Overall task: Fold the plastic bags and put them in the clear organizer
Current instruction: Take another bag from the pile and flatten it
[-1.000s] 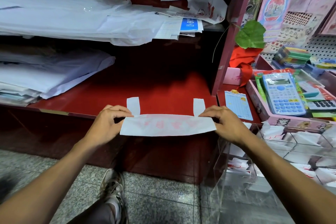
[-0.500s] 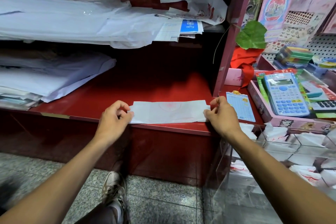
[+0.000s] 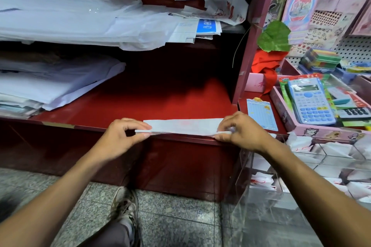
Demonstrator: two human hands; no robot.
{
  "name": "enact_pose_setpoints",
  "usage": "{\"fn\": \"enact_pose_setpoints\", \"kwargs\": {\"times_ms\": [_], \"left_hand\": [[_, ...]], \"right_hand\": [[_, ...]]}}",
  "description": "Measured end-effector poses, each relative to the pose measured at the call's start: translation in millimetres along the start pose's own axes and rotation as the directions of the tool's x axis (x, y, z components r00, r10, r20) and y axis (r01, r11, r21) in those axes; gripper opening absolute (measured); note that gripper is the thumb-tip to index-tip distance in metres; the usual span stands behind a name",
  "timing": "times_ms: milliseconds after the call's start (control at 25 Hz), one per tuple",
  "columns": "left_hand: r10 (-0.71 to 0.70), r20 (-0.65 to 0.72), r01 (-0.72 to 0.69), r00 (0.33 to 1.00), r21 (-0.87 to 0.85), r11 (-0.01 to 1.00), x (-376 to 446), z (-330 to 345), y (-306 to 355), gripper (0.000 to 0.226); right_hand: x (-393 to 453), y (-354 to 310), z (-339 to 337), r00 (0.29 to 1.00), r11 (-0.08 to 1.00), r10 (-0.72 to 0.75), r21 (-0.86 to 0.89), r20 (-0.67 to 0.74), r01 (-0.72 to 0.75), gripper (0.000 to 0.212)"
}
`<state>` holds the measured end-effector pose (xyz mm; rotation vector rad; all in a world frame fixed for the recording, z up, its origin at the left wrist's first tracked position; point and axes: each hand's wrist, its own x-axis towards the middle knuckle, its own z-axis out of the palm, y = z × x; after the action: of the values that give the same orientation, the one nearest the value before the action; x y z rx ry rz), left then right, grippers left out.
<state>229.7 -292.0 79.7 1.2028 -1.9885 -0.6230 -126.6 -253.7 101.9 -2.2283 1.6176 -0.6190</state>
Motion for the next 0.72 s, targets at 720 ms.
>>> {"fn": "enact_pose_setpoints", "kwargs": {"times_ms": [720], "left_hand": [[-0.642, 0.004, 0.523, 0.767, -0.583, 0.622, 14, 27, 44, 0.026]], "right_hand": [[30, -15, 5, 0.788, 0.578, 0.614, 0.708, -0.049, -0.406, 0.021]]}}
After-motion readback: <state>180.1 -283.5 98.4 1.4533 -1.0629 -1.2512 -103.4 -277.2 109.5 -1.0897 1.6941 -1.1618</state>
